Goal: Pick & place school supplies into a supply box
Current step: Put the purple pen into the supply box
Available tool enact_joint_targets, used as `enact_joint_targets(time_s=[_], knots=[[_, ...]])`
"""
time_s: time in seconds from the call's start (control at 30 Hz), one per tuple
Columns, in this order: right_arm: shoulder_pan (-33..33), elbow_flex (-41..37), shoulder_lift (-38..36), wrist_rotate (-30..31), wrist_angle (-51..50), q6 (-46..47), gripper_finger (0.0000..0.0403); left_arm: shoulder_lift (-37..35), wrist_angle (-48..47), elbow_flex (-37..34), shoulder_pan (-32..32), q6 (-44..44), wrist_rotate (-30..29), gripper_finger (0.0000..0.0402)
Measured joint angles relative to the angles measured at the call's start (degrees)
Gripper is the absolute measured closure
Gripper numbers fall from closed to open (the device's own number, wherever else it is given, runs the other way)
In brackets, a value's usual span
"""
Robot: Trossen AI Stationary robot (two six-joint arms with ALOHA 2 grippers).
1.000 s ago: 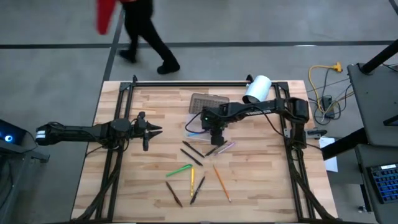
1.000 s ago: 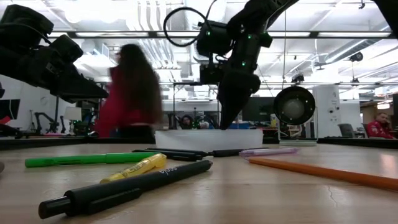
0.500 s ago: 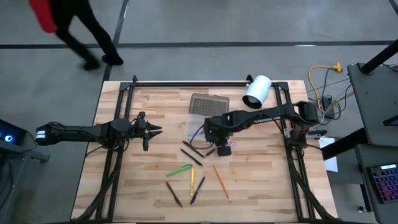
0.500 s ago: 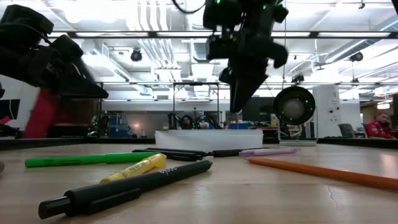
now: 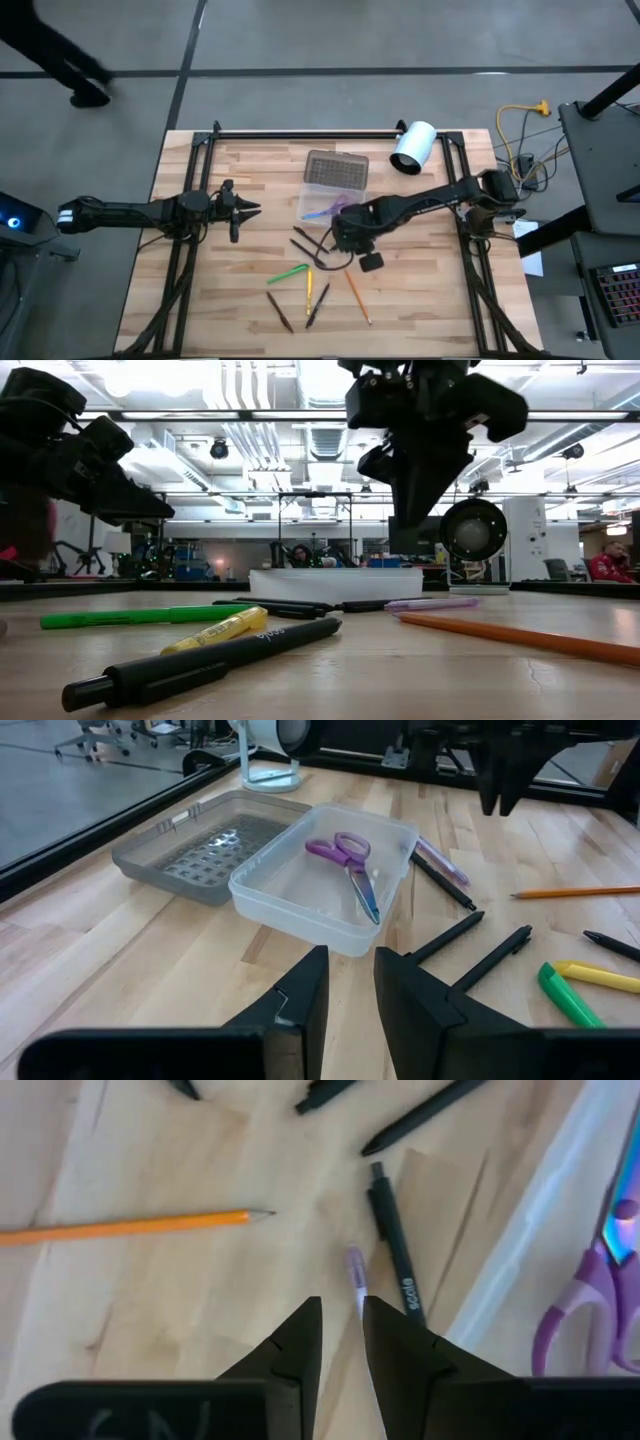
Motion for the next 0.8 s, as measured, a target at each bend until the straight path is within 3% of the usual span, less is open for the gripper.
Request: enact_joint_targets(time_s=[0.8], knots=[[0.4,-2.8,0.1,0.0,-0.8,-3.0,0.0328,0.0,0.0,0.0,0.0,0.0,0.0,0.0332]])
